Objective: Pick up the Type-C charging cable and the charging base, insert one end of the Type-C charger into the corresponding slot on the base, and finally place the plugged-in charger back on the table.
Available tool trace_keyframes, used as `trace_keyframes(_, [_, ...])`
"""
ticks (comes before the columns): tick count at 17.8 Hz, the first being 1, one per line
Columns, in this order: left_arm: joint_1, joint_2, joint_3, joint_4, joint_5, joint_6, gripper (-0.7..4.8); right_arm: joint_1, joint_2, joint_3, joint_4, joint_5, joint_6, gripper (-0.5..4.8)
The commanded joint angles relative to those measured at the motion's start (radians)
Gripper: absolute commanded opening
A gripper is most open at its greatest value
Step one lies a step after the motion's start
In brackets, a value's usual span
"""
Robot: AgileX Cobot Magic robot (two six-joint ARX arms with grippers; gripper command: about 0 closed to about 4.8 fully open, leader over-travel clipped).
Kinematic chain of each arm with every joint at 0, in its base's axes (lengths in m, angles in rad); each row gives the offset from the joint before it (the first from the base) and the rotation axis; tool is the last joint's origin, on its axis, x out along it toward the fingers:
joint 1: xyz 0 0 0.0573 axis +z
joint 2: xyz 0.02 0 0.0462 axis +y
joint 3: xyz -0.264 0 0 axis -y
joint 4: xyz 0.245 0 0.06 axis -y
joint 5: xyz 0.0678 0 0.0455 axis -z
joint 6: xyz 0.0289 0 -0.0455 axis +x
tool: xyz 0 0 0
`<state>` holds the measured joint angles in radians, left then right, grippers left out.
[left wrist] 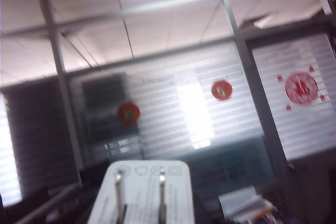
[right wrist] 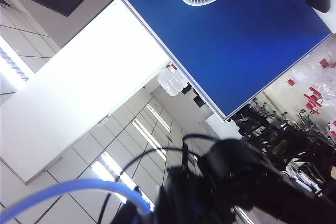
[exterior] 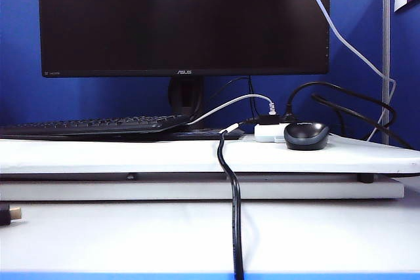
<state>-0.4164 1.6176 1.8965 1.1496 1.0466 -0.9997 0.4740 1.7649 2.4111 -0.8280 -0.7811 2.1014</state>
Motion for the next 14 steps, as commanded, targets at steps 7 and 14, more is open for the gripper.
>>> trace_keyframes(7, [0.001,0.085,0.003,-0.031,-0.047,0.130,-0.06,0.002,-0.006,0.003,-0.063,-0.006,0.027,0.00])
trace_keyframes(14, [0.002,0.083,0.003,-0.254,-0.435,-0.246,-0.06,0.002,-0.006,0.003,0.025,0.006,-0.019,0.00])
